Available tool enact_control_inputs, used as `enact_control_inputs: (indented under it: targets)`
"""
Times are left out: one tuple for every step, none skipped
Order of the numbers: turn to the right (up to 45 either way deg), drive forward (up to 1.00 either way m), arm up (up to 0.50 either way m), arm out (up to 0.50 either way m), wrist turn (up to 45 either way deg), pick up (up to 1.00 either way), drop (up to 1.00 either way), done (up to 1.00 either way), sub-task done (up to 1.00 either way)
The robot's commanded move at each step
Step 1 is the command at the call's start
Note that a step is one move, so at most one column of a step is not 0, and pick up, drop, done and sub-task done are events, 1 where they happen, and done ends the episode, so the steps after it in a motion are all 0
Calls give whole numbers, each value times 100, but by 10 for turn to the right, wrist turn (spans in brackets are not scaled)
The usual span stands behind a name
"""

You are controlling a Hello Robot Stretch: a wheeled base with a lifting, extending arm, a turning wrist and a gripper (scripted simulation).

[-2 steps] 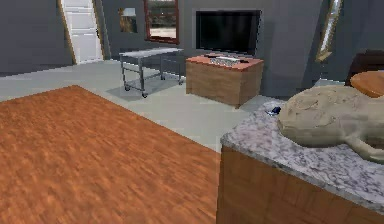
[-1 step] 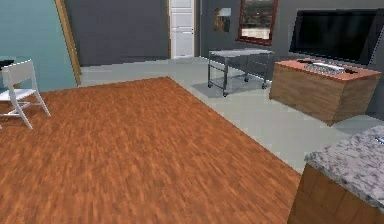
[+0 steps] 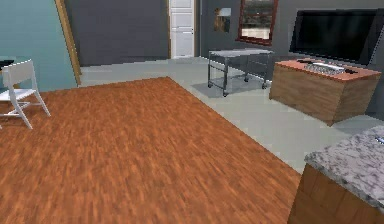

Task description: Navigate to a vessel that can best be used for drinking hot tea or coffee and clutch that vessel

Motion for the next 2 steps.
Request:
enact_control_inputs:
  targets:
    - [0, 0, 38, 0, 0, 0, 0, 0, 0]
    - [0, 0, 0, 46, 0, 0, 0, 0, 0]
